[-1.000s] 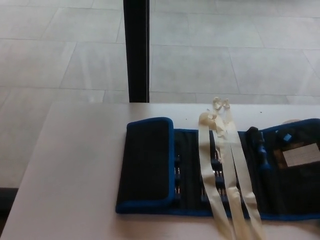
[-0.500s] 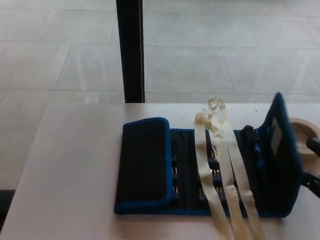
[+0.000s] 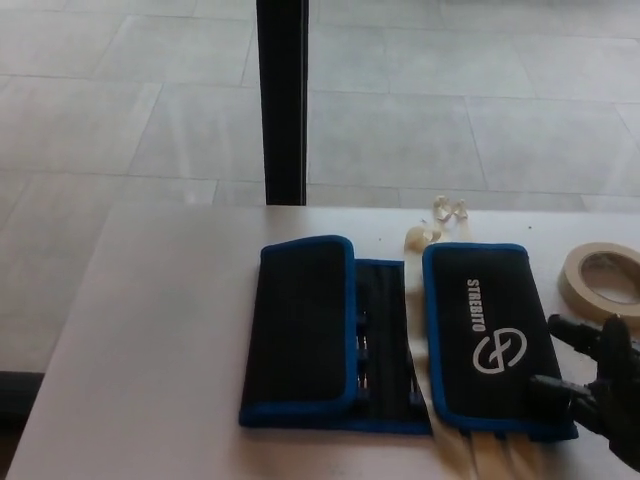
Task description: The robot uses its right hand to lift an edge of the toolkit kept in middle of the desk and make one fold in it
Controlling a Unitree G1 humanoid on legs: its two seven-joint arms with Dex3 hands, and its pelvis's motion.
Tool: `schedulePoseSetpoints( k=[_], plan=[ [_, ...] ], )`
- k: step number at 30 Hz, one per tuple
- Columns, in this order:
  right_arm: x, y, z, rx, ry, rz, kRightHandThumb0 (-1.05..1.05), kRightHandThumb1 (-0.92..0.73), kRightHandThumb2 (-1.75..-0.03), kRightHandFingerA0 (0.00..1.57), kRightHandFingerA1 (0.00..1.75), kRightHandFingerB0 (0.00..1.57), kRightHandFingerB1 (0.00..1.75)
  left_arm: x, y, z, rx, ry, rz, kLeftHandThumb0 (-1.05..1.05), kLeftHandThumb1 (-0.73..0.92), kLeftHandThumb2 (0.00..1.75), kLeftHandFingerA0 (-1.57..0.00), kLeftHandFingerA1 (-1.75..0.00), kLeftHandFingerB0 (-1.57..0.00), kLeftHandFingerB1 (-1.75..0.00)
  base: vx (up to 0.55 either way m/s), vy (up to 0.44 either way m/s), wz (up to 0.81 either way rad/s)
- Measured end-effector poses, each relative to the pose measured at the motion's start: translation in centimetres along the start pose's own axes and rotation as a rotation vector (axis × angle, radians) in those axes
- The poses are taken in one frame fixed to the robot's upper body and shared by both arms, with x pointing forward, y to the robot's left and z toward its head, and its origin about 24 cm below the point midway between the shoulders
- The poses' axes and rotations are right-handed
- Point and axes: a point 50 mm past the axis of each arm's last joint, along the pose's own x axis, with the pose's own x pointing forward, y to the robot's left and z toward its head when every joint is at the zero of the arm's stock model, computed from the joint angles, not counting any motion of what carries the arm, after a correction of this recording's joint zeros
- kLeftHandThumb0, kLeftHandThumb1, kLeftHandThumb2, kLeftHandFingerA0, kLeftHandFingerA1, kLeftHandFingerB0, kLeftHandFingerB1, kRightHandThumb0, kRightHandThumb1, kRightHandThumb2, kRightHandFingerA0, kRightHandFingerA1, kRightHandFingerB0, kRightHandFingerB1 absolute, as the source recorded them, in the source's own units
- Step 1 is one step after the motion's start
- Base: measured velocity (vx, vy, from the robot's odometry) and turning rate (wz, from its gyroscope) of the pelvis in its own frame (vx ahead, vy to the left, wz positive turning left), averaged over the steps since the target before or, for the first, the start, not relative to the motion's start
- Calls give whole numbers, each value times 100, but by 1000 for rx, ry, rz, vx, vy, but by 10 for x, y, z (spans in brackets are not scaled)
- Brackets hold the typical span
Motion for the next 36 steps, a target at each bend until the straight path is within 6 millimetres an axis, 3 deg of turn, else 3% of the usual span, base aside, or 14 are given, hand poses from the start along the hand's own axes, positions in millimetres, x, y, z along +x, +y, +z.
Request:
schedulePoseSetpoints(
  k=[4,13,14,19,20,21,22,23,24,27,30,36],
  plan=[
    [5,0,-3,-71,4,-1,-62,-92,-69,40,63,33,51,0,-1,0,4,2,-2,-99,92,86,-42,-54,-29,-38,0,0,0],
    [24,12,4,-280,-11,13,-65,-91,-68,40,63,31,50,1,-3,0,11,5,-8,-97,92,87,-46,-55,-31,-39,0,0,0],
    [26,14,5,-300,-14,15,-58,-74,-115,45,71,24,56,1,-3,0,12,2,-8,-98,92,87,-44,-54,-30,-38,0,0,0],
    [30,19,8,-391,-34,13,-55,-71,-113,43,70,22,56,2,-2,4,20,-4,10,-94,92,83,-48,-51,-35,-36,0,0,0],
    [29,20,10,-397,-41,13,-61,-92,-67,38,64,33,52,3,-2,6,21,-6,15,-101,85,95,-45,-54,-31,-41,0,0,0],
    [29,21,11,-399,-46,13,-59,-91,-67,36,65,29,52,3,-1,7,23,-7,20,-96,92,84,-44,-50,-35,-39,0,0,0],
    [28,21,12,-397,-49,13,-59,-91,-67,36,65,29,52,3,0,8,26,-8,23,-96,92,84,-44,-50,-35,-39,0,0,0],
    [26,21,14,-394,-53,14,-59,-92,-69,33,64,26,52,4,0,8,29,-7,26,-102,85,95,-44,-53,-31,-41,0,0,0],
    [26,21,15,-391,-55,15,-60,-92,-68,36,65,31,53,3,1,8,30,-4,28,-99,92,88,-47,-53,-33,-39,0,0,0],
    [22,23,21,-360,-66,30,-64,-92,-67,37,66,32,52,3,2,7,30,1,31,-98,92,88,-46,-54,-32,-40,0,0,0],
    [18,25,30,-313,-91,40,-63,-88,-68,36,55,25,44,3,1,7,29,1,31,-99,92,86,-47,-53,-33,-39,0,0,6],
    [3,20,61,-237,-181,47,-61,-92,-69,38,55,27,44,3,3,6,31,4,34,-98,92,86,-44,-54,-30,-38,0,0,3]
  ],
)
